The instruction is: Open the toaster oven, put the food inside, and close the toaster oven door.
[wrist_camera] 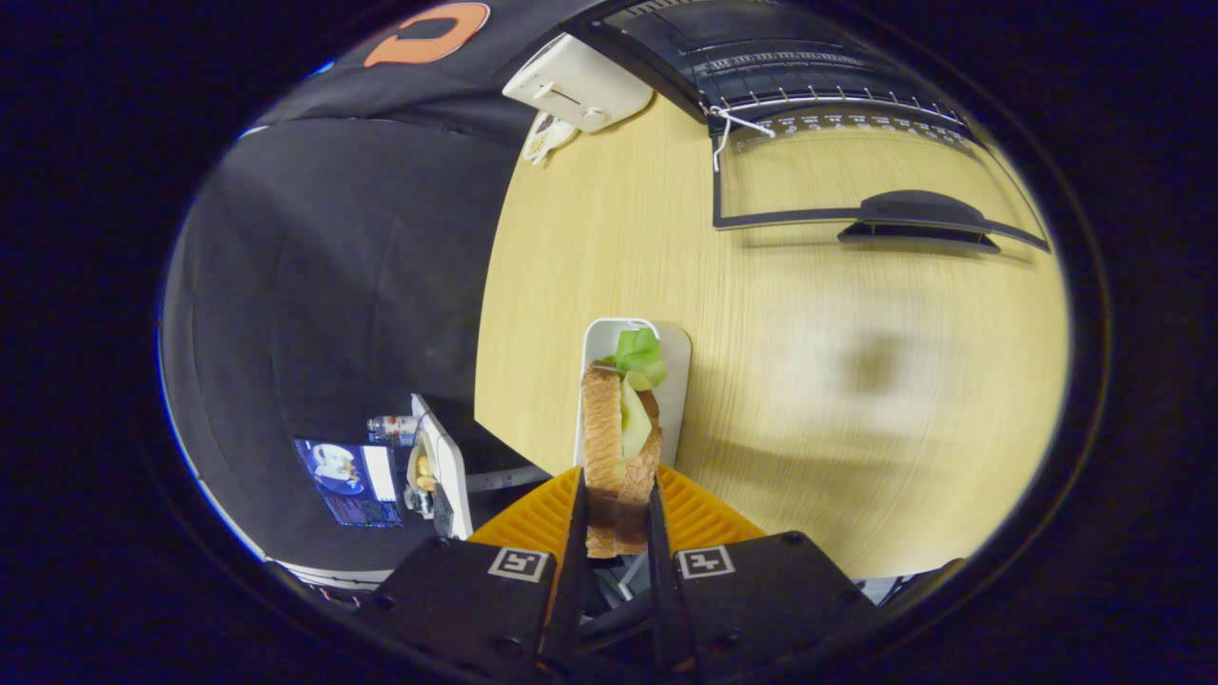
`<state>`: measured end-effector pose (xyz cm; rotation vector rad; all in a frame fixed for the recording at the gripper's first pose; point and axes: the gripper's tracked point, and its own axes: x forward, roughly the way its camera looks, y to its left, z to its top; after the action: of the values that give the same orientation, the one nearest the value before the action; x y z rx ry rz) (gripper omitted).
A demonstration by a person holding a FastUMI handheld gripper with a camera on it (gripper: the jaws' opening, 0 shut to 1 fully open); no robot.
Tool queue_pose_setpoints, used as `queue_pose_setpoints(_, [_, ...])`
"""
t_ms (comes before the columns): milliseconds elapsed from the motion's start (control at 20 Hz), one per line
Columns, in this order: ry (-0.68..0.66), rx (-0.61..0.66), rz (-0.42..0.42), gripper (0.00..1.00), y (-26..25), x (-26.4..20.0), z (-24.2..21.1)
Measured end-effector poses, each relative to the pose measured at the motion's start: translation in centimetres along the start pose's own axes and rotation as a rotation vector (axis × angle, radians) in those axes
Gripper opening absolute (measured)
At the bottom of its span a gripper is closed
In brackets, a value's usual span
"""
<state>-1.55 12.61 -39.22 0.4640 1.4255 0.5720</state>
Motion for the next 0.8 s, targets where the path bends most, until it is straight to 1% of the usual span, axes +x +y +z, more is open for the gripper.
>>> queue_pose_setpoints(100, [-0.006,-0.01,0.018,0.33,1.0,-1.3,-0.1])
queue_pose_setpoints(300, [-0.044,0.046,0.12,0.32,4.3,-5.2,0.1])
queue_pose_setpoints(400, [-0.091,0.051,0.147,0.32,5.0,-7.5,0.8])
queue_pose_setpoints(600, [-0.213,0.067,0.165,0.32,4.6,-12.3,2.9])
queue_pose_setpoints(700, [-0.296,0.097,0.169,0.31,3.4,-14.7,4.5])
queue_pose_setpoints(800, [-0.38,0.153,0.169,0.31,1.4,-16.5,6.2])
